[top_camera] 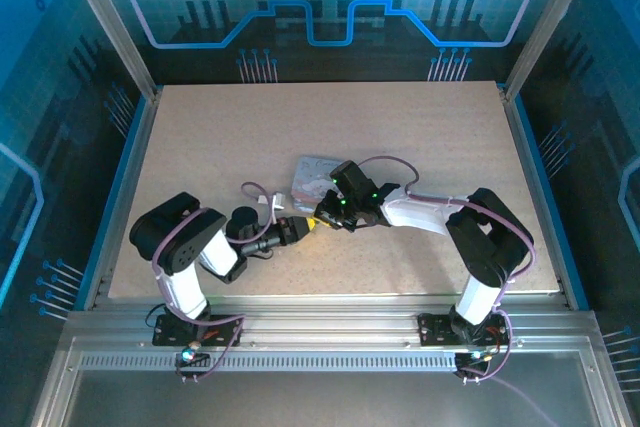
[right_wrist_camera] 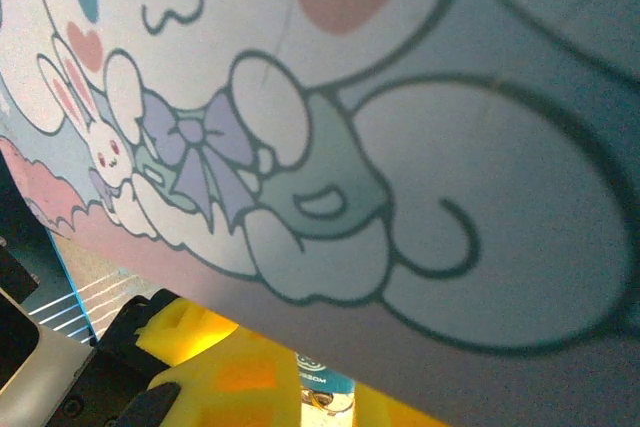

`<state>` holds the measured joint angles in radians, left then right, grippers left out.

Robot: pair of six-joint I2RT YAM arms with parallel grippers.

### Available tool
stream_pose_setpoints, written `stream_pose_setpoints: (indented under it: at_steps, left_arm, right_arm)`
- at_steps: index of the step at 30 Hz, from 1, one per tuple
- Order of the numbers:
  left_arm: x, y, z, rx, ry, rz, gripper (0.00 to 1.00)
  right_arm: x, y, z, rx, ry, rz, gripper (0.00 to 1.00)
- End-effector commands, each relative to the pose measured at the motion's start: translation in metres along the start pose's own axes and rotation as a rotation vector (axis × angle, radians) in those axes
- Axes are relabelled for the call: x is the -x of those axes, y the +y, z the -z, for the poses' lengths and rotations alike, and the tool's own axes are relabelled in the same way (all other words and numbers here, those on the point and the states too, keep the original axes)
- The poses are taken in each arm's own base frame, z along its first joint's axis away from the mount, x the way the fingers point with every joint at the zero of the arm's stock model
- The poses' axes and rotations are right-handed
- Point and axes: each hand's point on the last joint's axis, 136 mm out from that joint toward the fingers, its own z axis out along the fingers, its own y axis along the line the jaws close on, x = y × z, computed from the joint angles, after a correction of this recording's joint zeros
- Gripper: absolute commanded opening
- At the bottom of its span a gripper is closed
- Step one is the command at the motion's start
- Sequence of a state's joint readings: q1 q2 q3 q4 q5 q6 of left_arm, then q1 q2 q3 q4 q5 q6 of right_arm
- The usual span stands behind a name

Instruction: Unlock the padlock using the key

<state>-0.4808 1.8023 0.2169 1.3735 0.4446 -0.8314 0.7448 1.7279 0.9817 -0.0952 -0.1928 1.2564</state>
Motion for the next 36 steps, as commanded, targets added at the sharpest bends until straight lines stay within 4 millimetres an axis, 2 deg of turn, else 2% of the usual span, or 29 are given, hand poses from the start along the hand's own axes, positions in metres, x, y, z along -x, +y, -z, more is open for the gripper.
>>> stream_pose_setpoints:
  at_steps: [1, 7, 12, 20, 26, 36]
  left_arm:
    - [-0.004, -0.0073, -0.0054, -0.036, 0.023, -0.043, 0.3]
    - [-0.0096, -0.0054, -0.0061, -0.025, 0.031, -0.051, 0.23]
    - [-0.0101, -0.0038, -0.0038, -0.016, 0.025, -0.056, 0.01]
    - [-0.0093, -0.0029, -0.0024, -0.008, 0.016, -0.064, 0.0]
    - [-0.0089, -0.0056, -0.0001, -0.013, 0.011, -0.072, 0.0]
    - [-0.0094, -0.0104, -0.002, -0.026, 0.014, -0.075, 0.0]
  right_arm:
    - [-0.0134, -0.008, -0.0004, -0.026, 0.072, -0.04, 0.0]
    - [-0.0131, -0.0079, -0.0005, -0.027, 0.071, -0.042, 0.0]
    - [-0.0131, -0.0115, -0.0021, -0.032, 0.072, -0.048, 0.0]
    - [-0.0125, -0.0126, -0.0008, -0.025, 0.062, -0.058, 0.0]
    - [-0.013, -0.0135, -0.0004, -0.035, 0.056, -0.058, 0.26]
    - [-0.0173, -0.0117, -0.0083, -0.059, 0.059, -0.055, 0.47]
